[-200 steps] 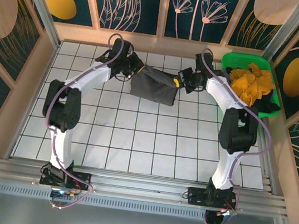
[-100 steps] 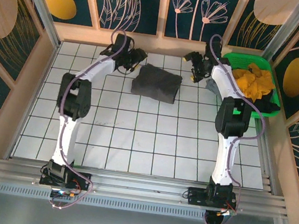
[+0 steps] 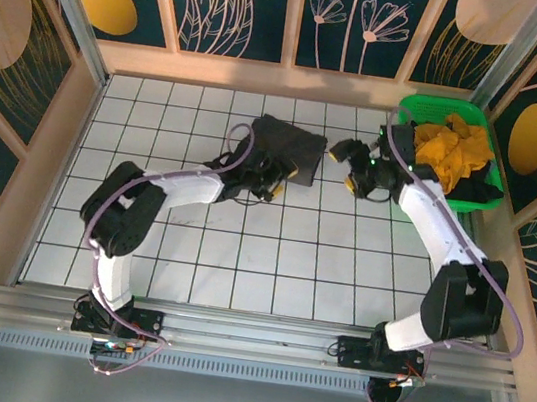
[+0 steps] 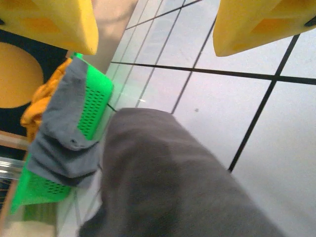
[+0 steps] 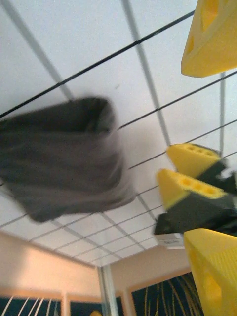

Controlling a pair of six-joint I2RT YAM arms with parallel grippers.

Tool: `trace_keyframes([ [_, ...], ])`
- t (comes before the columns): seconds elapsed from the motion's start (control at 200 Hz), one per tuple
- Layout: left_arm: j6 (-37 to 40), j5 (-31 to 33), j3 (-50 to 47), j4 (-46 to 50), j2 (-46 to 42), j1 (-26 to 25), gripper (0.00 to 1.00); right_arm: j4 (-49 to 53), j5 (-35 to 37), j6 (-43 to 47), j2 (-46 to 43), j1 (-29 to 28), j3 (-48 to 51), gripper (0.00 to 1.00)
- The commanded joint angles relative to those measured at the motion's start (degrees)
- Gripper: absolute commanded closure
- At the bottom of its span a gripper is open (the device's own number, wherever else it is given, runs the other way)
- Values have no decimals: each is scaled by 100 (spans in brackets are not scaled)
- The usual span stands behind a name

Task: Fold and stack the t-shirts

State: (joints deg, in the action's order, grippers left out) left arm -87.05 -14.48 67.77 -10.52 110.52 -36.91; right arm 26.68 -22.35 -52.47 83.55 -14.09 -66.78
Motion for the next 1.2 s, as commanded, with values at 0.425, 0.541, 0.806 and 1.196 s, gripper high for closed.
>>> trace_keyframes([
  [0.425, -544, 810, 1361, -90, 1241, -70, 46, 124, -173, -186, -1486, 4, 1141, 20],
  [0.541, -941, 860, 1197, 331, 943, -228, 49, 200, -156, -152, -1499, 29, 1163, 21],
  [0.806, -1414, 1444, 1259, 598, 618, -375, 26, 197, -208, -89, -1362, 37, 1061, 21],
  [1.196, -1913, 973, 2394, 1238, 1755, -344, 27, 354, -160, -15, -1339, 63, 1034, 22],
])
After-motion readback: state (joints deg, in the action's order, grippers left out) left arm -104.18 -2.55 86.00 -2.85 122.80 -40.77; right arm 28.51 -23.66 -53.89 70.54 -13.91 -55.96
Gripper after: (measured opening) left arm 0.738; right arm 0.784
